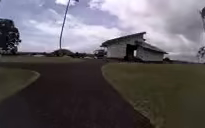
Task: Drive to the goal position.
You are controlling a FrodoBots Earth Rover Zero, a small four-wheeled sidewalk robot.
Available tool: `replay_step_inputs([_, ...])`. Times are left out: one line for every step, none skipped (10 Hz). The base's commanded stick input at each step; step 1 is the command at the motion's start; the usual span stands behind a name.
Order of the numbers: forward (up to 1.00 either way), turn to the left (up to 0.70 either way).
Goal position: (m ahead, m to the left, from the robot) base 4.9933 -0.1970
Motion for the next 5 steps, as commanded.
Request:
replay_step_inputs([0.7,0.04])
replay_step_inputs([0.7,0.03])
replay_step_inputs([0.7,0.03])
replay_step_inputs([0.7,0.25])
replay_step_inputs([0.7,0.34])
